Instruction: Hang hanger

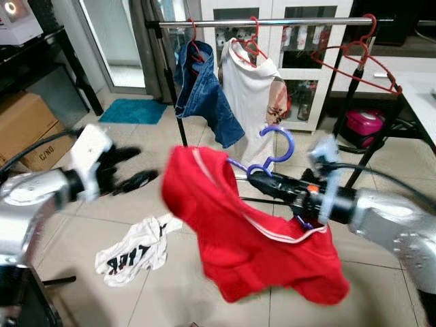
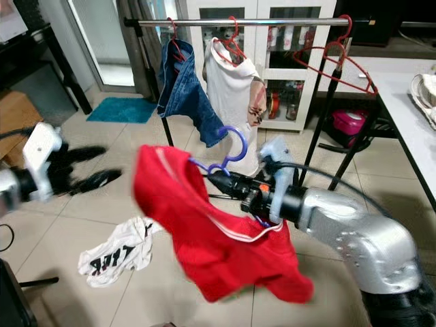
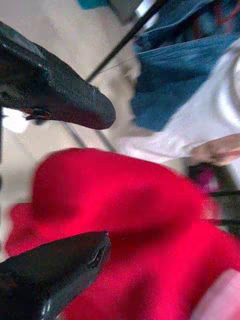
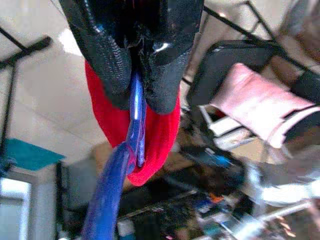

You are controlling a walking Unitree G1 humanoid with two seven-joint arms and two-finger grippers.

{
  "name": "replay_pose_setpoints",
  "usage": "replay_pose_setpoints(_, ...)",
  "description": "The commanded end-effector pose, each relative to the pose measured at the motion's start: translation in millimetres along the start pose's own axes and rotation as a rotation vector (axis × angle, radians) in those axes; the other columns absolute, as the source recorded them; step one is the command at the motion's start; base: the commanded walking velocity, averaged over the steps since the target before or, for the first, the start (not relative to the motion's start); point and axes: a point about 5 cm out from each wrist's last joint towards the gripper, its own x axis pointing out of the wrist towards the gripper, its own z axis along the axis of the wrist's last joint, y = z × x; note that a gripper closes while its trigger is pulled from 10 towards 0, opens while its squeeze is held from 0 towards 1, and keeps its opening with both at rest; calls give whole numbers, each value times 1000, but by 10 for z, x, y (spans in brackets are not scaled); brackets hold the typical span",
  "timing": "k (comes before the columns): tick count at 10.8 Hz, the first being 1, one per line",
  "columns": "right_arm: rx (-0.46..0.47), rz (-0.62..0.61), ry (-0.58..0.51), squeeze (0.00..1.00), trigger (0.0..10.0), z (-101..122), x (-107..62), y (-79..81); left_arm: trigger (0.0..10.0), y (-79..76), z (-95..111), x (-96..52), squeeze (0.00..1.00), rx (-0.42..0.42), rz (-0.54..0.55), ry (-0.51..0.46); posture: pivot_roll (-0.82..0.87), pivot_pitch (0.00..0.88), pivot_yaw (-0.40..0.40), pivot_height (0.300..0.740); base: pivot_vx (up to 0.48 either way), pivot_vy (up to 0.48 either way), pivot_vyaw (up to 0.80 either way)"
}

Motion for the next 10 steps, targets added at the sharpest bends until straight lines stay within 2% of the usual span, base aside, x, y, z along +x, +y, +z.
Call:
replay_pose_setpoints(1, -35, 74, -43, 0, 10000, 140, -17, 88, 10000, 45, -30, -18, 0, 27, -13, 30, -110, 0, 121, 740, 0, 0, 0)
replay_pose_setpoints(3, -22, 112, -55, 0, 10000, 157, -42, 128, 10000, 98, -97, 12, 0, 0, -26, 22, -113, 0, 124, 740, 0, 0, 0)
replay_pose_setpoints(4, -27, 142, -54, 0, 10000, 157, -60, 172, 2745, 74, -69, 81, 0, -54, -102, -72, -119, 0, 126, 740, 0, 0, 0)
replay_pose_setpoints(5, -26, 148, -50, 0, 10000, 153, -68, 181, 0, 68, -63, 104, 0, -63, -132, -83, -121, 0, 127, 740, 0, 0, 0)
replay_pose_setpoints(10, -26, 141, -40, 0, 10000, 115, -73, 216, 0, 101, -42, 211, 0, -42, -209, -128, -134, 0, 134, 740, 0, 0, 0)
